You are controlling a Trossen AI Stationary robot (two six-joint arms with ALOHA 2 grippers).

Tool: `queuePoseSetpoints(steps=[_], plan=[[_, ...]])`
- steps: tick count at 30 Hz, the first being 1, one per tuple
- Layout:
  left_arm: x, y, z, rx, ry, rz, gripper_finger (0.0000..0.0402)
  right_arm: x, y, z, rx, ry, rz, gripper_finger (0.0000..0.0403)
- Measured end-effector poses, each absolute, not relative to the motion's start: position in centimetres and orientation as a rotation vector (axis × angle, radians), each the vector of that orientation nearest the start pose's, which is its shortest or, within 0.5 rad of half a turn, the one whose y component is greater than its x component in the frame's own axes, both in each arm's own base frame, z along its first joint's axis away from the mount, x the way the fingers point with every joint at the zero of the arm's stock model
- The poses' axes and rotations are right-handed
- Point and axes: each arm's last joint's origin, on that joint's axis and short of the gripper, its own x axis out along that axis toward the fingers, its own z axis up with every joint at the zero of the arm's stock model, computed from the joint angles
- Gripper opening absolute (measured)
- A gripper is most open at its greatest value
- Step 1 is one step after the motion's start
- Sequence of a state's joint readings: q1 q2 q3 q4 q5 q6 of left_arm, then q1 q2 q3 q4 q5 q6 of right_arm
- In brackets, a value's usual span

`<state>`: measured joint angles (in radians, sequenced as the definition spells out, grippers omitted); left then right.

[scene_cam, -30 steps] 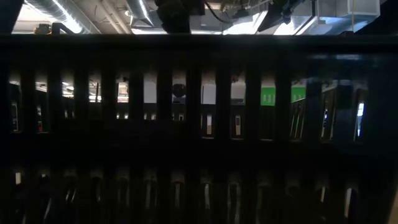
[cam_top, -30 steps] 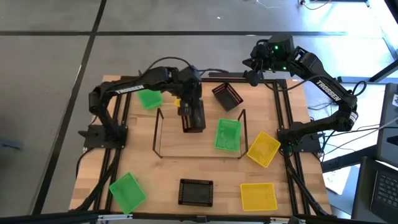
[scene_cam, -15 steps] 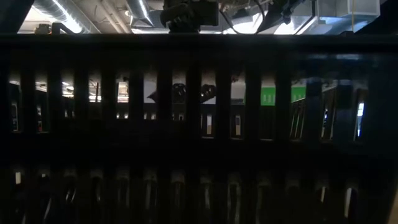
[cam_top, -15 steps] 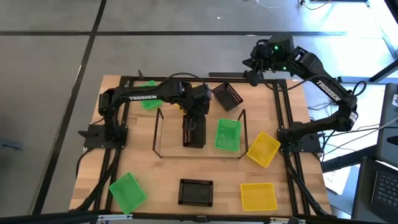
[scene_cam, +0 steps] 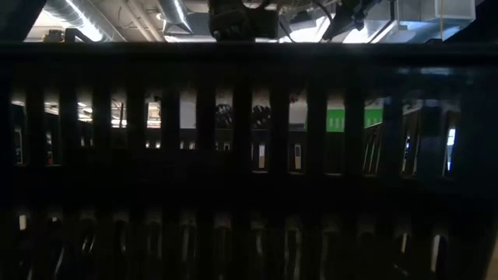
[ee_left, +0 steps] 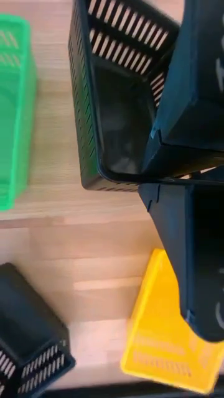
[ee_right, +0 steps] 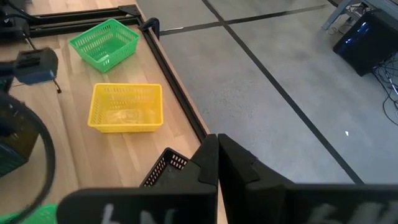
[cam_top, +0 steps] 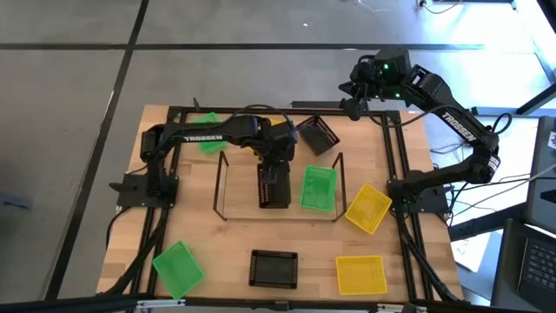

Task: Stack baskets on shelf by color
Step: Put the middle left black bin on the shelf

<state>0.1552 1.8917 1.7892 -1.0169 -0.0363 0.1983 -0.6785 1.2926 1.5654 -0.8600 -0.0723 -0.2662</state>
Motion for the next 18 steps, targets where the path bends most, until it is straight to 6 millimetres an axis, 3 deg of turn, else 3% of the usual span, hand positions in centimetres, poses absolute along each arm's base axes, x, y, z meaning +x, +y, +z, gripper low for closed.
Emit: queuePoseSetpoints(steps=[8,18], plan=[[39.52,6.04,29.2,0.059,1.153,0.084,0.0003,19.42,-15.38,42.76,-0.034,0.627,-0.508,0.0],[39.62,5.74,29.36,0.118,1.148,0.171,0.0057,19.39,-15.36,42.71,-0.035,0.633,-0.506,0.0]])
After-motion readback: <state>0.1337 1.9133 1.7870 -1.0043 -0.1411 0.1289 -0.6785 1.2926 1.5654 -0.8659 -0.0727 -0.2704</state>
